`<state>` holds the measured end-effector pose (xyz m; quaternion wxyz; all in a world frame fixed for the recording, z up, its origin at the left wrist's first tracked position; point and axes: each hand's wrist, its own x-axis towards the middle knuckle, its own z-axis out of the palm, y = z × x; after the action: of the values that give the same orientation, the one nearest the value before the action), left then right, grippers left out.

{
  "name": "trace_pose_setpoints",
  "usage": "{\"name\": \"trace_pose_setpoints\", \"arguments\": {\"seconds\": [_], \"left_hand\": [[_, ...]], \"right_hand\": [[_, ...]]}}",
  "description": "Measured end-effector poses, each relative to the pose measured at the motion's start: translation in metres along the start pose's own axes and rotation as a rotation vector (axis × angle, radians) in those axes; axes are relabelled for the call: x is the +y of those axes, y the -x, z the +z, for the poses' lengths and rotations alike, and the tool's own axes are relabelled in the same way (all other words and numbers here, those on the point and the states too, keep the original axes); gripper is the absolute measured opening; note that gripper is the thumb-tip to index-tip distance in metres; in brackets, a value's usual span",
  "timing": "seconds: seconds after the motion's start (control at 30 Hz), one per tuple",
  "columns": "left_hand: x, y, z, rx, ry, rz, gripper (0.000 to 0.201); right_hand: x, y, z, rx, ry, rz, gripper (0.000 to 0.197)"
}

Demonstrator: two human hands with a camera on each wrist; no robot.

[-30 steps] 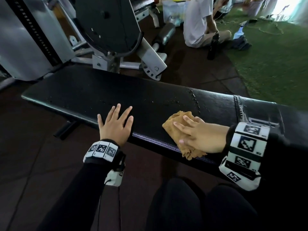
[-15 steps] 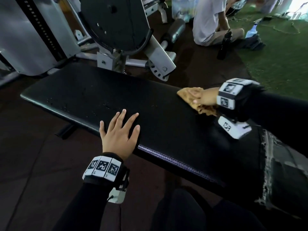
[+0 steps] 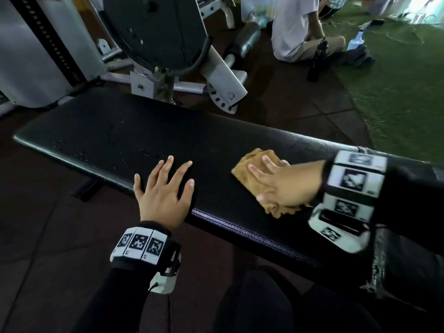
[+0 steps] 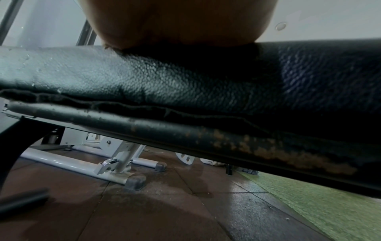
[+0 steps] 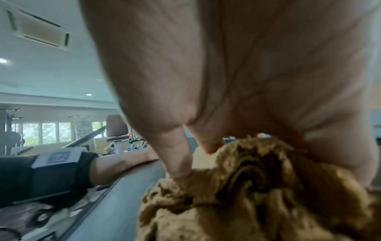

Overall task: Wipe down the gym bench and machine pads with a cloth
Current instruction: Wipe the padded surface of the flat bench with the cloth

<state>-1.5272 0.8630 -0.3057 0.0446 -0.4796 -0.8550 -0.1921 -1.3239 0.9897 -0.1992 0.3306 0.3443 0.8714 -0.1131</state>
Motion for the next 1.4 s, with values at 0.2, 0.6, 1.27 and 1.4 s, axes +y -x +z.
{"name": "trace_pose_setpoints", "arguments": {"seconds": [0.2,0.6,1.27,1.4], "left_hand": [[-0.001,0.000,0.000,-0.011,-0.006,0.004,0.046],[0.000,-0.001,0.001,-0.002,0.007,0.005,0.052],[-0.026,-0.041,-0.014,-0.243,-0.094,-0.118,0.057],[-0.029,-0.057,-0.015,-0.391,-0.088,-0.154,0.071]], "right_hand": [[0.019,-0.053,-0.042,0.086,-0.009,-0.016,0.068],[0.102,-0.002,0.008,0.009,-0.065,0.124,0.071],[0.143,-0.059,-0.027,0.114,-0.217,0.341,0.058],[0.166,-0.058,-0.014,0.127,-0.378,0.306,0.064]]}}
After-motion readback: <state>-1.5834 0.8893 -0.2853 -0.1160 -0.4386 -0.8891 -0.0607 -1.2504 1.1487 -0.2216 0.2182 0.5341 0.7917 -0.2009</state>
